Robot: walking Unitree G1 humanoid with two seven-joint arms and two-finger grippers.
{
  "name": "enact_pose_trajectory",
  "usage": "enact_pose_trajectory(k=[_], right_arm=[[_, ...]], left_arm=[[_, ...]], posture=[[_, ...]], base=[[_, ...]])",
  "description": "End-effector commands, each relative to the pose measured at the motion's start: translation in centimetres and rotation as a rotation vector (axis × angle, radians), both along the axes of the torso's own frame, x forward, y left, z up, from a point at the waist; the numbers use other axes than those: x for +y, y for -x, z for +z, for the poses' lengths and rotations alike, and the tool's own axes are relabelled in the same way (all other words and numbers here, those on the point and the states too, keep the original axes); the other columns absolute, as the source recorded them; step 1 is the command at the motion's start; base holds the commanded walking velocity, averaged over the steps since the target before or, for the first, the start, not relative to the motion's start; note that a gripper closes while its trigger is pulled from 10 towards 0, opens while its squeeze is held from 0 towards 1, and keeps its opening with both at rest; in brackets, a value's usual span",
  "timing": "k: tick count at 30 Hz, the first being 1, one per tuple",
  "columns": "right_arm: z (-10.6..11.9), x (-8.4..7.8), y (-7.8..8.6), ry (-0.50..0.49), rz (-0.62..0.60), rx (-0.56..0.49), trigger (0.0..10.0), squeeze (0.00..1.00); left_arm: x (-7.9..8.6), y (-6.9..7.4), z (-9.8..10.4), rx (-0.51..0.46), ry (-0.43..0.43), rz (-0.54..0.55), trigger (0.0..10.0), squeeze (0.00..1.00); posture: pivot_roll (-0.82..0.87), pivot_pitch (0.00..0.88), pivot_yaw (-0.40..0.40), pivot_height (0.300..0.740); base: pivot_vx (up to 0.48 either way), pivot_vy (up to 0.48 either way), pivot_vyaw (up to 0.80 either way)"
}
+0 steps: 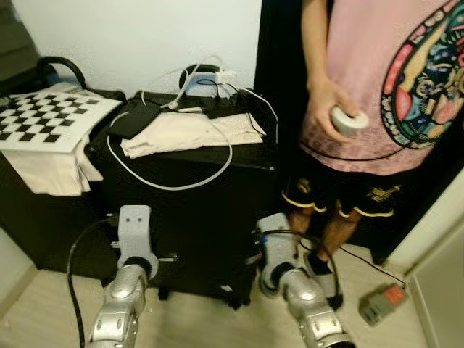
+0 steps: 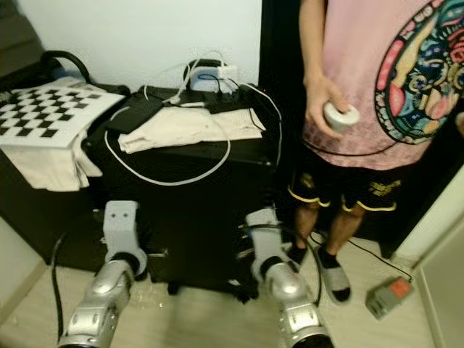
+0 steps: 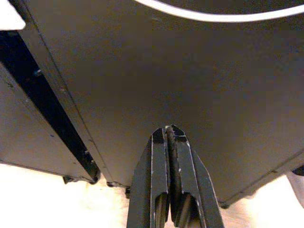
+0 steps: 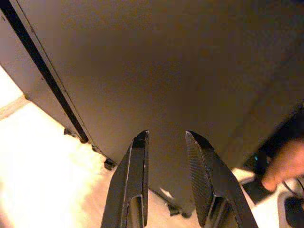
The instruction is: Clean up the room
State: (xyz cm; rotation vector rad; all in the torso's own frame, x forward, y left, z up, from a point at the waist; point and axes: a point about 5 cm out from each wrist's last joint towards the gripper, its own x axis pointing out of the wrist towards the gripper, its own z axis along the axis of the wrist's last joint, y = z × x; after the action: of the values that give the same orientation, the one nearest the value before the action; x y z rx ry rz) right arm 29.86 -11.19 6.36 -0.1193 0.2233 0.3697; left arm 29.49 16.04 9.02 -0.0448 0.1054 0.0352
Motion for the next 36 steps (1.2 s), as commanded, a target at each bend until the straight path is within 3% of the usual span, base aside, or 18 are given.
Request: enact_pose_trajectory(k=[1, 29, 36], right_arm=[[-0.3, -0.1, 0.2, -0.005, 0.001, 0.013, 10.0, 0.00], [0.1, 0.1, 0.2, -0.013, 0.035, 0.009, 10.0, 0.00], [-0.1, 0.2, 0.2, -0.047, 0.017, 0.024, 10.0, 0.00]], left_arm=[[0.0, 0.3, -0.4, 0.019, 0.004, 0.002, 10.0, 0.00], [0.6, 0.4, -0.5, 0.023, -0.004, 0.028, 10.0, 0.00], [1.2, 0.6, -0.9, 0.039, -0.026, 0.051, 10.0, 0.00]], posture=[[-0.06, 0.082, -0.001, 0.740], [-0.06, 0.080, -0.005, 0.740], [-0.06, 0.084, -0.003, 0.740]], base=[[0.364, 0.000, 0.80], [0.356, 0.000, 0.80], [0.085, 0.000, 0.11]])
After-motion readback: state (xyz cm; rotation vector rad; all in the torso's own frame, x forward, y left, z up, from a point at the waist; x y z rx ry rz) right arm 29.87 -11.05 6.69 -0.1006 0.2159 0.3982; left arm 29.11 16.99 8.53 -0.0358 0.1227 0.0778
